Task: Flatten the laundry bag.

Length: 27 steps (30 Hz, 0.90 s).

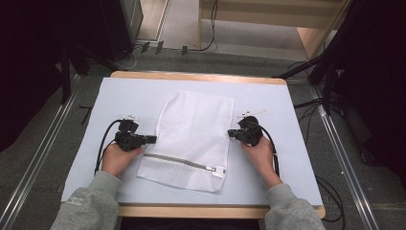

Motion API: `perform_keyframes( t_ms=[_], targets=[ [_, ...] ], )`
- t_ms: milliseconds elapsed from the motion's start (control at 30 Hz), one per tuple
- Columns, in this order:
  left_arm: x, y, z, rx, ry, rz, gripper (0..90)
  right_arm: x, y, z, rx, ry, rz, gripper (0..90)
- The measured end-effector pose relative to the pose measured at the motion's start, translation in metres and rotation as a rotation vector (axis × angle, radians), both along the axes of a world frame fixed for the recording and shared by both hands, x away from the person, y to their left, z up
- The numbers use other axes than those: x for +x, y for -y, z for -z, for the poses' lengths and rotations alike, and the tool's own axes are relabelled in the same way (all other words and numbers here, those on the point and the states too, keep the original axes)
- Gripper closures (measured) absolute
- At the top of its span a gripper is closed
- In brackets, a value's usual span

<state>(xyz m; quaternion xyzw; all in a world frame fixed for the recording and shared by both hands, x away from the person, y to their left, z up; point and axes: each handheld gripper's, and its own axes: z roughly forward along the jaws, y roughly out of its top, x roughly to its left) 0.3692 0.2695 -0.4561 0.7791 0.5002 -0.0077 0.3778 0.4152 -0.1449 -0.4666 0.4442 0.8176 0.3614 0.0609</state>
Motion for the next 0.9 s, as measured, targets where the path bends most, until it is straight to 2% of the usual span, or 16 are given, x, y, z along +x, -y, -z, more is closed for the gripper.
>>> perform_keyframes(
  t_ms=[133, 267, 333, 433, 533, 700, 900],
  targets=[
    [-0.013, -0.002, -0.001, 0.007, -0.001, -0.013, 90.0, 0.001, -0.002, -0.003, 0.010, 0.009, -0.009, 90.0],
    [-0.027, -0.006, 0.000, -0.007, -0.024, -0.018, 90.0, 0.003, -0.007, -0.003, 0.012, 0.013, -0.026, 90.0],
    [-0.033, -0.008, -0.003, -0.010, -0.021, -0.014, 90.0, 0.004, -0.010, -0.003, 0.012, 0.015, -0.033, 90.0],
    [-0.035, -0.012, -0.010, 0.001, 0.037, -0.031, 87.6, 0.004, -0.012, -0.003, 0.016, 0.017, -0.038, 90.0],
    [-0.025, -0.016, -0.017, 0.008, 0.076, -0.046, 82.4, 0.004, -0.014, -0.003, 0.020, 0.018, -0.050, 90.0],
    [0.005, -0.020, -0.031, -0.016, 0.116, -0.060, 87.5, -0.002, -0.016, -0.007, 0.016, 0.026, -0.056, 90.0],
    [0.047, -0.013, -0.032, 0.006, 0.116, -0.060, 90.0, -0.009, -0.017, -0.006, 0.022, 0.029, -0.065, 90.0]
  ],
)
